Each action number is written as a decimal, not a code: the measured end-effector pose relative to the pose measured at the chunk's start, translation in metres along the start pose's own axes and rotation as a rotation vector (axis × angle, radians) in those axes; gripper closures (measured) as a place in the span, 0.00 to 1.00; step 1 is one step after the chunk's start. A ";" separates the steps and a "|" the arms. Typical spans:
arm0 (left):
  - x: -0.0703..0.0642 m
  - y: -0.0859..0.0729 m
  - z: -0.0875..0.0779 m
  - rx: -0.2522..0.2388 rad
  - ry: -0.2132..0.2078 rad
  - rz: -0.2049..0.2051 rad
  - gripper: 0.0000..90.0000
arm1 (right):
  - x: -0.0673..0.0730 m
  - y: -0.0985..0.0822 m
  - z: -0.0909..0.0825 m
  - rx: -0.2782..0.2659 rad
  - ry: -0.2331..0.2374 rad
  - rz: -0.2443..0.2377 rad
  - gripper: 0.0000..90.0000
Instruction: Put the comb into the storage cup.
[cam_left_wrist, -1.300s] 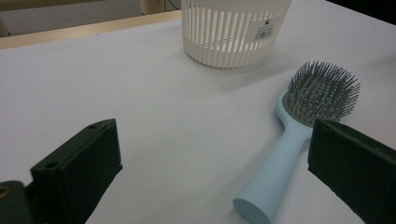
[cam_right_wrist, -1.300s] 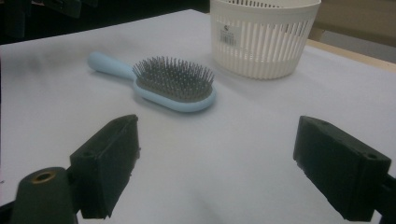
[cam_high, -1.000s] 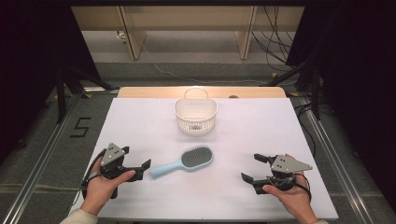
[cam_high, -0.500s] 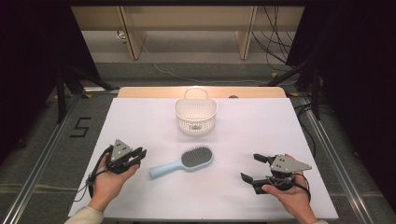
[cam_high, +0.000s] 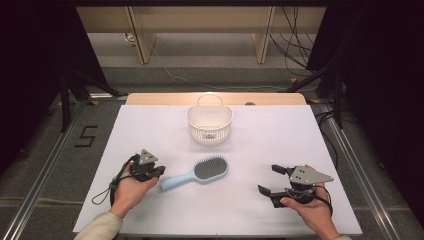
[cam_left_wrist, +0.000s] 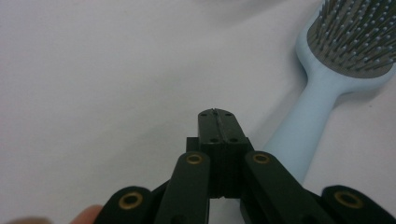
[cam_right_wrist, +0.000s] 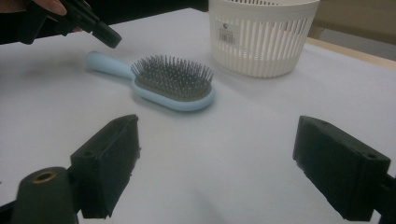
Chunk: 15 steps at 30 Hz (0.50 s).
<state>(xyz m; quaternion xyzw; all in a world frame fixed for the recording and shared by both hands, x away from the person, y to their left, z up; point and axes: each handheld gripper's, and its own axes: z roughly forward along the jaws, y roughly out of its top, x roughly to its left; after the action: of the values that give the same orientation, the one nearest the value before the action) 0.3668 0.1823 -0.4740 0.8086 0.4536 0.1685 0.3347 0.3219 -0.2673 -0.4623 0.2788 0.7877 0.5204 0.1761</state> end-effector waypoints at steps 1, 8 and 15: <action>0.000 0.000 0.000 0.000 0.000 0.000 1.00 | 0.000 0.000 0.000 0.000 0.000 0.001 0.17; -0.004 -0.001 0.003 0.043 -0.022 0.001 1.00 | 0.000 0.000 0.000 0.002 0.002 0.002 0.17; -0.006 -0.001 0.005 0.067 -0.033 0.007 1.00 | 0.000 0.000 0.000 0.004 0.004 0.002 0.17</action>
<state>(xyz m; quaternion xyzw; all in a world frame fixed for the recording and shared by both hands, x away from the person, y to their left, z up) 0.3658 0.1761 -0.4780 0.8237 0.4506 0.1410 0.3141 0.3218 -0.2670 -0.4625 0.2788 0.7889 0.5195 0.1735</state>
